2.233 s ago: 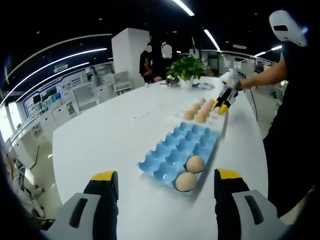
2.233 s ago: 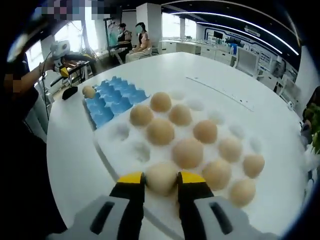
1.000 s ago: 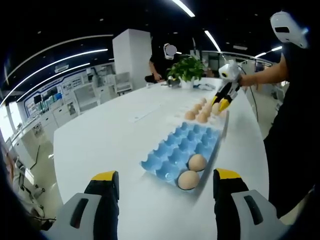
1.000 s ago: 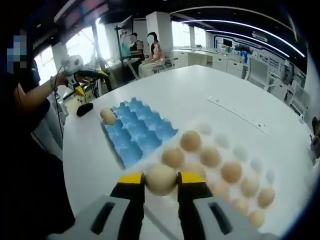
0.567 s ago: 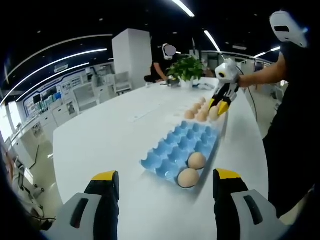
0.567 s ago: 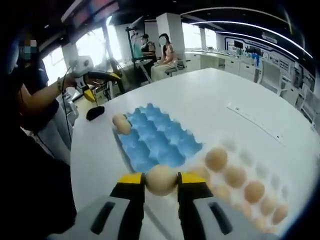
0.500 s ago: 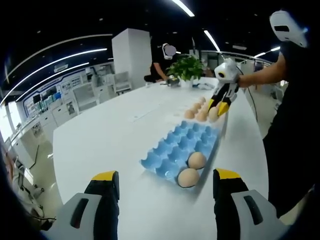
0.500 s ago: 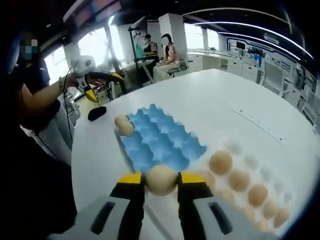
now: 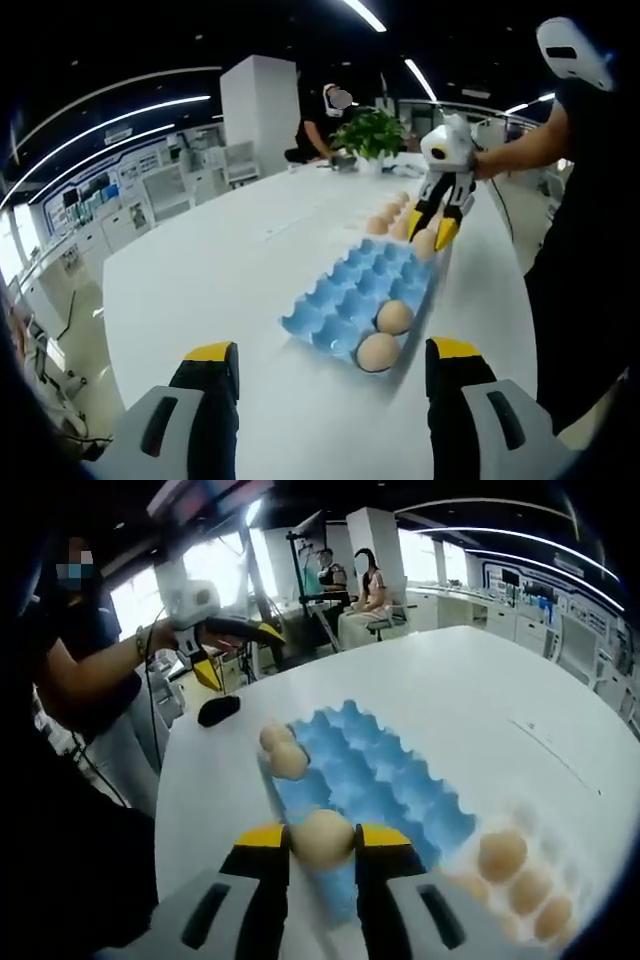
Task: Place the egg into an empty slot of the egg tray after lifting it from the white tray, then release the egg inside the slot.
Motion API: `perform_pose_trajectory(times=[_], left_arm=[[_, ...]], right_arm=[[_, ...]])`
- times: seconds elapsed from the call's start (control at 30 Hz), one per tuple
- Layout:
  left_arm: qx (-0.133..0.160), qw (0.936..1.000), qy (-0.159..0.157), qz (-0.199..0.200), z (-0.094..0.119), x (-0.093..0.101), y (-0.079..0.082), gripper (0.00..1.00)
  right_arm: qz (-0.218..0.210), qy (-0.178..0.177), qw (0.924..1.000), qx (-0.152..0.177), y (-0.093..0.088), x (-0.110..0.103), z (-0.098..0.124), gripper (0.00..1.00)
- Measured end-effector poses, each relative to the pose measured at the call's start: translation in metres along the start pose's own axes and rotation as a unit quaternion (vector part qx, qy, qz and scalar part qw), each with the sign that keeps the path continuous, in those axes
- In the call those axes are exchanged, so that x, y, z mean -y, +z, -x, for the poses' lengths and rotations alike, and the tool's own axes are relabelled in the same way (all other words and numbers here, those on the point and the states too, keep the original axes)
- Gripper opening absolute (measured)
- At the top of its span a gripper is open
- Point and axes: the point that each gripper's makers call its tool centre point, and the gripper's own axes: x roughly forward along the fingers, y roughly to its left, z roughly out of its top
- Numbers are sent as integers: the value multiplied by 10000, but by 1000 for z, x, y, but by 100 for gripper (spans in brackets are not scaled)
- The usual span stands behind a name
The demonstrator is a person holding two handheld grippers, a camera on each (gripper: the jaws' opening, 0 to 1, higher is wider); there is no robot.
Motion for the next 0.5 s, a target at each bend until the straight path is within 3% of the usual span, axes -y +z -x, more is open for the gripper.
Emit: perform_pose_trajectory(times=[0.27,0.43,0.5], left_arm=[[14,10000,-6,25,1,-1,0,76],[27,10000,13,20,3,-4,-2,76],[45,10000,16,35,4,-5,-2,76]], right_arm=[[154,224,9996,-31,9,-12,-24,25],[262,233,9994,-12,13,-8,-33,25],[32,328,9995,-11,14,-10,-37,25]])
